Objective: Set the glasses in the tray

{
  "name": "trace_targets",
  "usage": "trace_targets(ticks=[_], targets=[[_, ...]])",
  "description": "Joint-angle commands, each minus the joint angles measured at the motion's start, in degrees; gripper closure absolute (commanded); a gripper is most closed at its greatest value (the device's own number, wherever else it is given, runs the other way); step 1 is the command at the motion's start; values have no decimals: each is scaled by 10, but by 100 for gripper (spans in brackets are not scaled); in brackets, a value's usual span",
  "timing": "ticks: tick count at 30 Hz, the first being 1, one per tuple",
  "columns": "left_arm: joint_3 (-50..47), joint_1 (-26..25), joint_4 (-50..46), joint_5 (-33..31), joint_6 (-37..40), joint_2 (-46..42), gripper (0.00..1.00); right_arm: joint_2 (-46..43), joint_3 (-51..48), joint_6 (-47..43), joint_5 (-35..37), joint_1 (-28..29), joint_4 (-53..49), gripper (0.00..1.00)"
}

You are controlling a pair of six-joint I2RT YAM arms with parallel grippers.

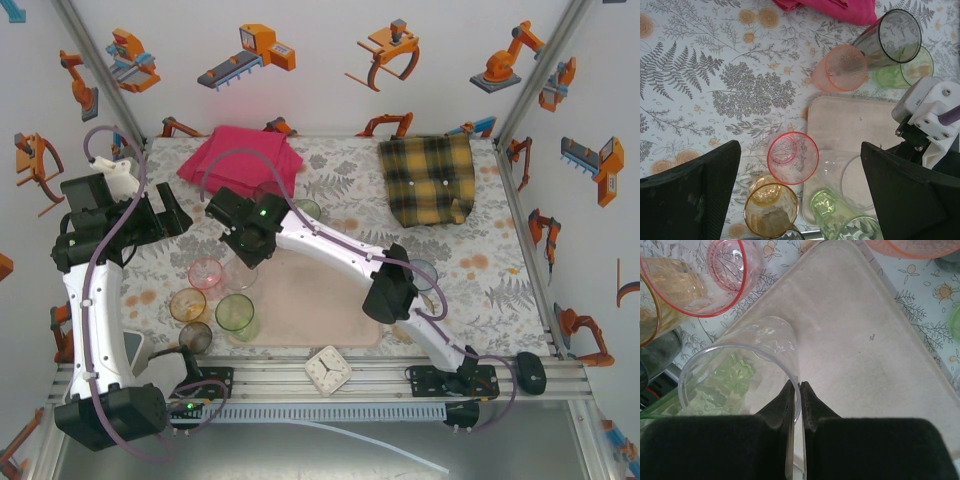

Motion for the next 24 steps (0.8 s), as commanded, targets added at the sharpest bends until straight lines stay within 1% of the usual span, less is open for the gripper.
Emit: trace_targets(ticks=[1,8,24], targets=[[-8,4,9,11,-7,-10,3,14,21,-4,8,3,-15,88],[-9,4,10,12,-7,-9,3,9,23,-3,4,3,-12,87],[-7,4,10,14,-8,-8,3,1,23,-2,4,3,-15,71]])
